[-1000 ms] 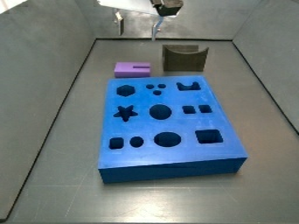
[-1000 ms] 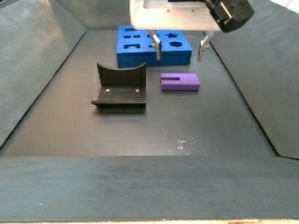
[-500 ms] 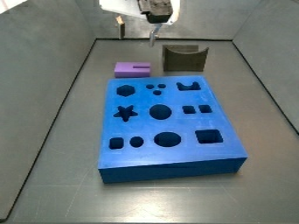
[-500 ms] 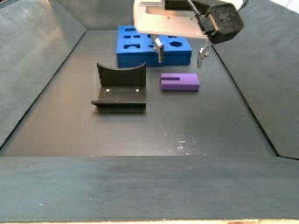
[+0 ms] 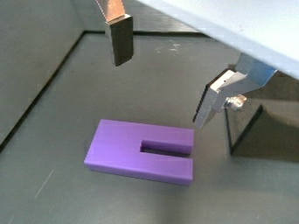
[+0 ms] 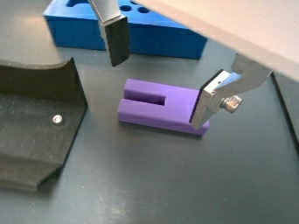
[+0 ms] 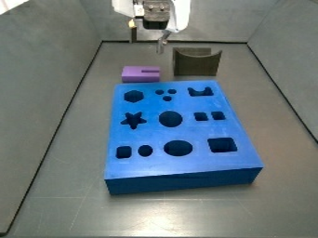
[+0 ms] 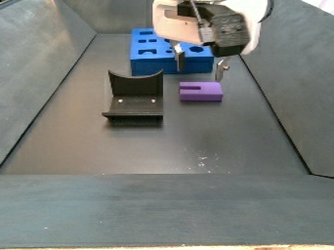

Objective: Pick up the double-square object. Move up. Place the double-square object on the fixture. Regrasp the double-square object. Move to above the board. Insert the double-square object.
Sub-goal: Pick up the double-square object.

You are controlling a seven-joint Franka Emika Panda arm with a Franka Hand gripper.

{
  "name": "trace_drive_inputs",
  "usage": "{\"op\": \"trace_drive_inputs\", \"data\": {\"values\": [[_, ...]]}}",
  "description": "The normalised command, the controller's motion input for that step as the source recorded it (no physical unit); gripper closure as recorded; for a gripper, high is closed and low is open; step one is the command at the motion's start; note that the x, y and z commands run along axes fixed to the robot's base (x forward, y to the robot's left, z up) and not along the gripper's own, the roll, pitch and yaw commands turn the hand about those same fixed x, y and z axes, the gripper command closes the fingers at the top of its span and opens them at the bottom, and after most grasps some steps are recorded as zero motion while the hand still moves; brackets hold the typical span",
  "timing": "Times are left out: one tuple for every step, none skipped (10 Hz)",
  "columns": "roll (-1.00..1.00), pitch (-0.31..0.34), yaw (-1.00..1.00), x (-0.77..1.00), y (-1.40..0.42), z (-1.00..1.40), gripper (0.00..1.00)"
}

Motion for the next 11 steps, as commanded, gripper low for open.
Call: {"op": "trace_drive_inputs", "data": {"values": [[0.03,0.020,-0.55,0.14,-0.01,-0.17,0.00],[0.00,0.111,-0.63,0.15,0.00,-0.28,0.00],[0.00,0.111,-0.69,0.13,-0.02,-0.29,0.00],[0.00,0.094,-0.64,0.12,-0.10,-0.23,0.00],[0.05,0.009,-0.01,0.09,-0.01,0.00,0.00],[0.00,-0.029,0.00,0.01,0.00,-0.01,0.00],[0.00,-0.146,-0.17,-0.07,-0.20,-0.16,0.00],[0.00,-0.111,-0.38,-0.01,-0.30,-0.25,0.00],[0.00,-0.089,-0.45,0.00,-0.30,-0.33,0.00],[0.00,-0.129,-0.53,0.00,-0.29,-0.37,0.00],[0.01,-0.214,-0.62,0.00,-0.14,-0.45,0.00]]}}
